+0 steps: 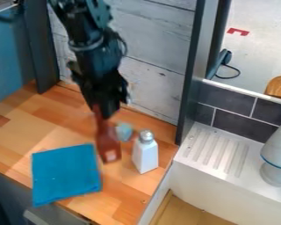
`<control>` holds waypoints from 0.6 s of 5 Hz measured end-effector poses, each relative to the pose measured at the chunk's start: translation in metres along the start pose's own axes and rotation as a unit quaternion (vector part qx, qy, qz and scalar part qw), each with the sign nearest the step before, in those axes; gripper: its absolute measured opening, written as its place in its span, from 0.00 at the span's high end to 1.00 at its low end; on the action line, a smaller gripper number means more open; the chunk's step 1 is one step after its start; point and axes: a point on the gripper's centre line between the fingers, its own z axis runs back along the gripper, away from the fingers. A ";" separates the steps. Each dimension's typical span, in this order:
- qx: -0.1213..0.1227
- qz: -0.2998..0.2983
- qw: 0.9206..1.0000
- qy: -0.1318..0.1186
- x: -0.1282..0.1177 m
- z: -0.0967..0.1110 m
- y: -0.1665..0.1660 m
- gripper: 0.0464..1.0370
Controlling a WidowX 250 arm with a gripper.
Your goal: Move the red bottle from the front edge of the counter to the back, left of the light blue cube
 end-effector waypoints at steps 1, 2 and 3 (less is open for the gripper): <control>0.013 0.040 0.999 -0.014 0.032 0.000 0.036 0.72; 0.029 0.072 0.997 -0.014 0.052 -0.007 0.069 0.72; 0.042 0.087 0.995 -0.003 0.064 -0.023 0.090 0.72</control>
